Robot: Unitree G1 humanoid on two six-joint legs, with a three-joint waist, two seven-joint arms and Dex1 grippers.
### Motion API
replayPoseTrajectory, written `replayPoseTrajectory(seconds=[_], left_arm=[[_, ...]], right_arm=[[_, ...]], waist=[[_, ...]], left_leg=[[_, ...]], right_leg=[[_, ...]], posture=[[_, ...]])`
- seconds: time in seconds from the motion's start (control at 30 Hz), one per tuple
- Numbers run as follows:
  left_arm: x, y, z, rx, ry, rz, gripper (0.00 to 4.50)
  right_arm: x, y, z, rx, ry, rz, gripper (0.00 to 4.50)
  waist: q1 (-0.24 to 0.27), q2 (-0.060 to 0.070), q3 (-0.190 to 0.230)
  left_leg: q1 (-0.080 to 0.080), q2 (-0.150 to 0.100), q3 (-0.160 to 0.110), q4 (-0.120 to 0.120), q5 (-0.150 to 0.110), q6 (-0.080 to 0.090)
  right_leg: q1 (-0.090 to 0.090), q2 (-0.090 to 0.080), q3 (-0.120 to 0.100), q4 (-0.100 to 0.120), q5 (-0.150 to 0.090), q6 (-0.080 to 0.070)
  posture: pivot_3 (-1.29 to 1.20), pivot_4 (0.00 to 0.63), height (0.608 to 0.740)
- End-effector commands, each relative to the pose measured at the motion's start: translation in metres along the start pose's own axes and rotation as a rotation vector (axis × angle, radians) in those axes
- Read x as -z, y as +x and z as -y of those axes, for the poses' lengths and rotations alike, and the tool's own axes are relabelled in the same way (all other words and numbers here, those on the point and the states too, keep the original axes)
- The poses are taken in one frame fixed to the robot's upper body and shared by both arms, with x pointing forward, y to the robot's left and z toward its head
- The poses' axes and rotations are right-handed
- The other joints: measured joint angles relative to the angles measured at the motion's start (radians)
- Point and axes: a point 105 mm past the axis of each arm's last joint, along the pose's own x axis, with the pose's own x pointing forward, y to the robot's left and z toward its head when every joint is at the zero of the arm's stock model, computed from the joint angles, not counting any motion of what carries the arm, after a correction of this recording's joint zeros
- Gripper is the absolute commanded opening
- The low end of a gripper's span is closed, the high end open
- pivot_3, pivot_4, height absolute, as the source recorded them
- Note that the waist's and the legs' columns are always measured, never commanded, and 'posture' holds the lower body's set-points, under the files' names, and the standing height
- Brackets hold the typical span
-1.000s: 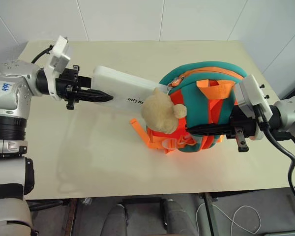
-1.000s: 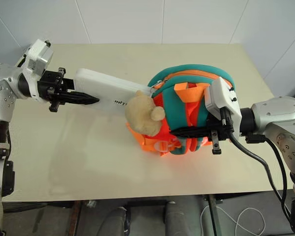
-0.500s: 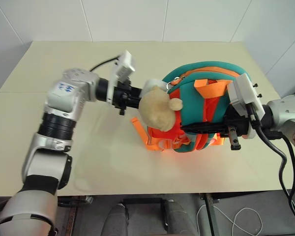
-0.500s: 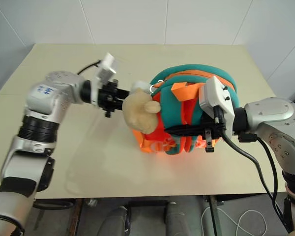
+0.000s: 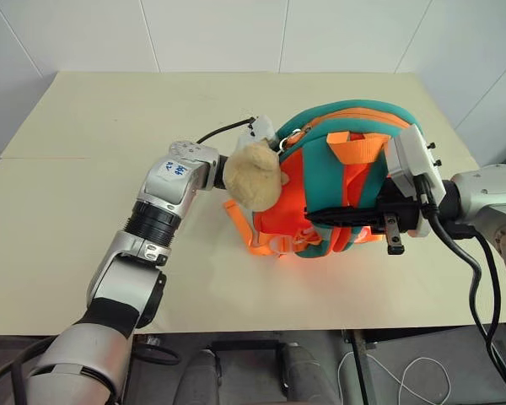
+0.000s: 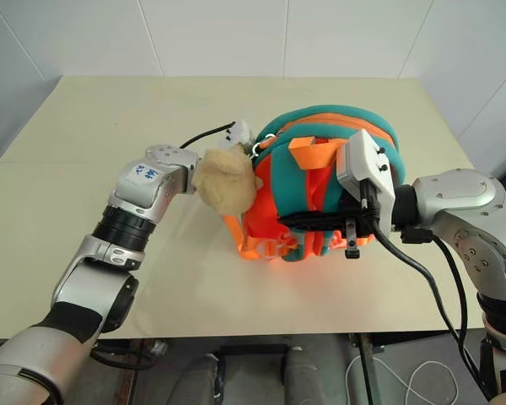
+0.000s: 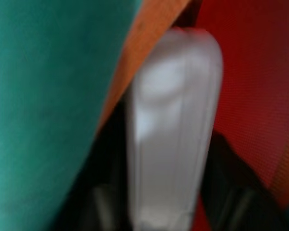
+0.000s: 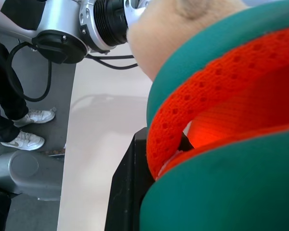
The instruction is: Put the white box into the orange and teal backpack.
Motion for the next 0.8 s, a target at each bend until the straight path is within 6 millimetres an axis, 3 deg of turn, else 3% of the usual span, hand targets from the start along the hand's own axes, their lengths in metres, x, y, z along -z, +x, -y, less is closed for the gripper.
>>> replayPoseTrajectory(seconds=[0.03,0.17,0.47,0.7,0.8], left_arm=[[-0.021,-0.020,0.004,-0.008,0.056,0.049,3.44],[-0.019,-0.062,0.019,0.010,0.107,0.024,4.46],[-0.023,-0.099,0.060,0.064,0.122,0.088,4.46],[-0.037,-0.099,0.091,0.118,0.109,0.168,4.46],[-0.042,-0.097,0.089,0.059,0.100,0.203,4.46]], right_arm=[[-0.009,-0.002,-0.003,0.013,-0.037,0.030,0.00],[-0.008,0.000,-0.002,0.014,-0.031,0.033,0.00],[-0.007,0.003,0.000,0.011,-0.028,0.037,0.00],[-0.006,0.002,0.000,0.009,-0.024,0.034,0.00],[-0.005,0.002,0.000,0.011,-0.022,0.032,0.00]], waist=[[-0.001,0.000,0.000],[-0.012,0.000,0.000],[-0.009,0.000,0.000],[-0.010,0.000,0.000],[-0.011,0.000,0.000]], left_leg=[[0.000,0.000,0.000,-0.001,0.000,0.000],[0.001,0.000,0.000,-0.001,0.000,0.000],[0.001,0.000,0.000,-0.001,0.000,0.000],[0.001,0.000,0.000,0.000,0.000,0.000],[0.002,0.000,0.000,0.000,0.000,0.000]], right_leg=[[0.000,0.000,0.000,0.000,0.000,0.000],[0.000,0.000,0.000,0.000,0.000,0.000],[0.001,0.000,0.000,0.000,0.000,0.000],[0.001,0.000,0.000,0.000,0.000,0.000],[0.001,0.000,0.000,0.001,0.000,0.000]], posture=[[0.00,0.150,0.740],[0.00,0.150,0.740],[0.00,0.150,0.740],[0.00,0.150,0.740],[0.00,0.150,0.740]])
